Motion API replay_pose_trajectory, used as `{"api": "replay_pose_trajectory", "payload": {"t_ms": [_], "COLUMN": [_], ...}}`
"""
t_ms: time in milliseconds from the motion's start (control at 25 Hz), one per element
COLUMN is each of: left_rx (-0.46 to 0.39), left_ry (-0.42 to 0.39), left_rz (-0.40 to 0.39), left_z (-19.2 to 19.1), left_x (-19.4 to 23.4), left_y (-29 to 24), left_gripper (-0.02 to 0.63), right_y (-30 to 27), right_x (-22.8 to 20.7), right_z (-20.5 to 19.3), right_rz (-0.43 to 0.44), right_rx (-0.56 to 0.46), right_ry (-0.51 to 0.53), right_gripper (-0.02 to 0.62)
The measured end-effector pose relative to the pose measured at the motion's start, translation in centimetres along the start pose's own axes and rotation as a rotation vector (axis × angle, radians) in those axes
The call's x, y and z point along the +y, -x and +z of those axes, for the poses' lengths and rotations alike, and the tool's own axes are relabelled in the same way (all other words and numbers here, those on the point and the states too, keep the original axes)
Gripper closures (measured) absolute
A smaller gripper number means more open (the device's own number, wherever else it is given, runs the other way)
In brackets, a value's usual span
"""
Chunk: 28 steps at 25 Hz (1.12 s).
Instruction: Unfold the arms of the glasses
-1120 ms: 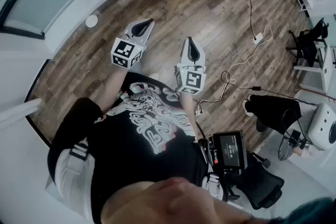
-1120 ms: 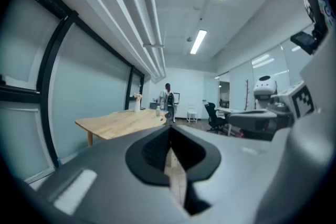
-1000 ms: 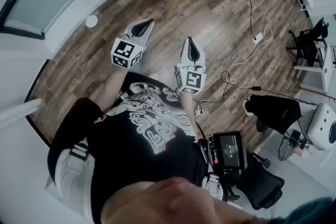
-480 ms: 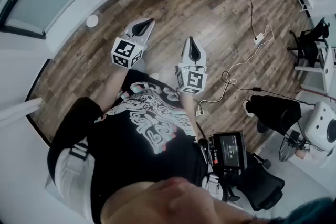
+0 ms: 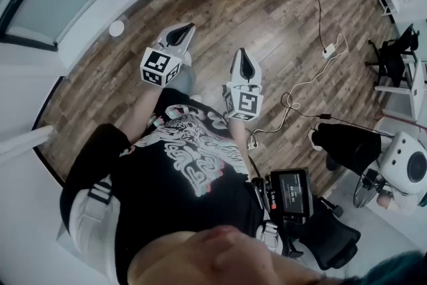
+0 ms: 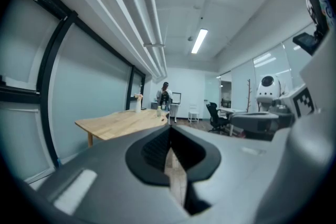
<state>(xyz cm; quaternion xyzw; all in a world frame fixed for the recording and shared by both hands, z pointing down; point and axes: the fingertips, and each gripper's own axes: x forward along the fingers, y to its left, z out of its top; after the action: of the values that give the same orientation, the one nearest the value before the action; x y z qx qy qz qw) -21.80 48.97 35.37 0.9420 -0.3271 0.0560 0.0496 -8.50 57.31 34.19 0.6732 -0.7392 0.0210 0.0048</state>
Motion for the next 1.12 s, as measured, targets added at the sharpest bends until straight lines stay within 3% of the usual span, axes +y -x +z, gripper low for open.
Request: {"api": "replay_pose_trajectory", "payload": {"t_ms": [320, 600, 1120], "left_rx": [0.018, 0.045, 0.086], "left_ry": [0.007, 0.006, 0.019], "left_rz": [0.008, 0.007, 0.037], "left_z": [-0.5, -0.3, 1.5], "left_x": [2.4, 6.4, 19.4], "left_y": [-4.5, -11.9, -26.9], "left_gripper": [0.617, 0.617, 0.617], "right_y": [-3.7, -10.9, -29.5], "right_x": [-2.7, -7.1, -13.5], "right_z": [-1.0, -2.2, -3.1], "right_rz": [-0.008, -0.020, -0.009], "right_rx": [0.026, 0.054, 0.140], "right_ry": [-0.024, -0.050, -0.060], "right_gripper": [0.595, 0.595, 0.595]}}
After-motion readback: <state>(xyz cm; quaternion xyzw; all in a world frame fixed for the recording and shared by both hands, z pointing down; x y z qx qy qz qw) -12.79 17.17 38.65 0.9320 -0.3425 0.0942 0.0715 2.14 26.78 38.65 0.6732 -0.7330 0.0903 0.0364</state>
